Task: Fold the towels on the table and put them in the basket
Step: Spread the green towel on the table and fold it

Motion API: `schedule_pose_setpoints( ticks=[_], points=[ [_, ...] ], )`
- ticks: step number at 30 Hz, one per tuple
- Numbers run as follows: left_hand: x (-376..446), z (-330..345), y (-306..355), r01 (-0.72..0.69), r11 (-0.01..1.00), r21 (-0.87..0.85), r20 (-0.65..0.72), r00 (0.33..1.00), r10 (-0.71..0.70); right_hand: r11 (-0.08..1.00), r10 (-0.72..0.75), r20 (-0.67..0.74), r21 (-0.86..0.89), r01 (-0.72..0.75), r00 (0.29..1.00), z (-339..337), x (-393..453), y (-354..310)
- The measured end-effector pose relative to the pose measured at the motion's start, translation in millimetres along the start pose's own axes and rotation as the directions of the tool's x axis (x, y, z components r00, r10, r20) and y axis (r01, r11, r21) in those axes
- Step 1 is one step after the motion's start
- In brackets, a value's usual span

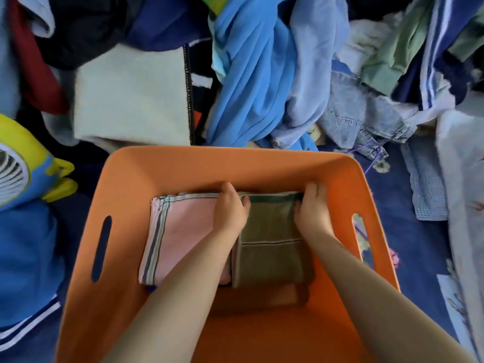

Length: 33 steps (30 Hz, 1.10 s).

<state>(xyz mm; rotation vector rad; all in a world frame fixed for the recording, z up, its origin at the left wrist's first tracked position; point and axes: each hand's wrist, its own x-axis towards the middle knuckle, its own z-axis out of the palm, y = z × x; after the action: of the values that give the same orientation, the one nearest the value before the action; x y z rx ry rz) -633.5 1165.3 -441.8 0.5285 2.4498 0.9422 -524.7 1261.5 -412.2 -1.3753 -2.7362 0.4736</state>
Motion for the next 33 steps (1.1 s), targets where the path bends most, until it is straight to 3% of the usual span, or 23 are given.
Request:
schedule_pose_setpoints(
  ticks=[1,4,6,8,14,18,20,26,33],
  points=[
    [0.3,3.5,-4.7,-0.024,1.000,0.005,-0.024,0.999,0.024,0.997,-0.070,0.001,-0.042,0.070,0.998,9.5,-3.3,1.3],
    [0.8,16.3,-18.4,-0.185,0.978,0.093,-0.093,0.977,0.193,0.927,-0.265,0.181,-0.221,0.302,0.947,31.2,-13.5,-4.8],
    [2.0,23.5,-24.5,-0.243,0.957,0.158,-0.055,0.966,0.254,0.884,-0.224,0.298,-0.339,0.322,0.928,41.6,-16.1,-3.1],
    [10.4,27.8,-34.4,-0.260,0.947,0.188,-0.011,0.964,0.267,0.898,-0.137,0.402,-0.335,0.285,0.905,48.6,-13.4,8.7],
    [19.0,23.8,-36.3,-0.326,0.872,0.365,0.072,0.944,0.323,0.917,-0.044,0.503,-0.323,0.235,0.863,60.6,-8.8,9.7],
    [18.6,20.5,-28.5,-0.274,0.822,0.498,0.033,0.954,0.298,0.907,-0.004,0.563,-0.345,0.239,0.827,56.7,-4.0,5.0],
    [12.6,16.3,-21.6,-0.215,0.847,0.486,0.079,0.976,0.203,0.894,0.029,0.602,-0.372,0.249,0.798,51.7,-1.8,1.5],
    [-10.9,-17.9,7.5,-0.167,0.850,0.499,0.133,0.984,0.115,0.937,0.009,0.605,-0.284,0.205,0.796,3.5,-8.4,-27.0],
    [-62.3,-97.7,68.2,-0.233,0.685,0.690,0.213,0.970,0.116,0.963,-0.118,0.503,-0.152,0.223,0.856,-85.1,-50.1,-49.5]
  ],
)
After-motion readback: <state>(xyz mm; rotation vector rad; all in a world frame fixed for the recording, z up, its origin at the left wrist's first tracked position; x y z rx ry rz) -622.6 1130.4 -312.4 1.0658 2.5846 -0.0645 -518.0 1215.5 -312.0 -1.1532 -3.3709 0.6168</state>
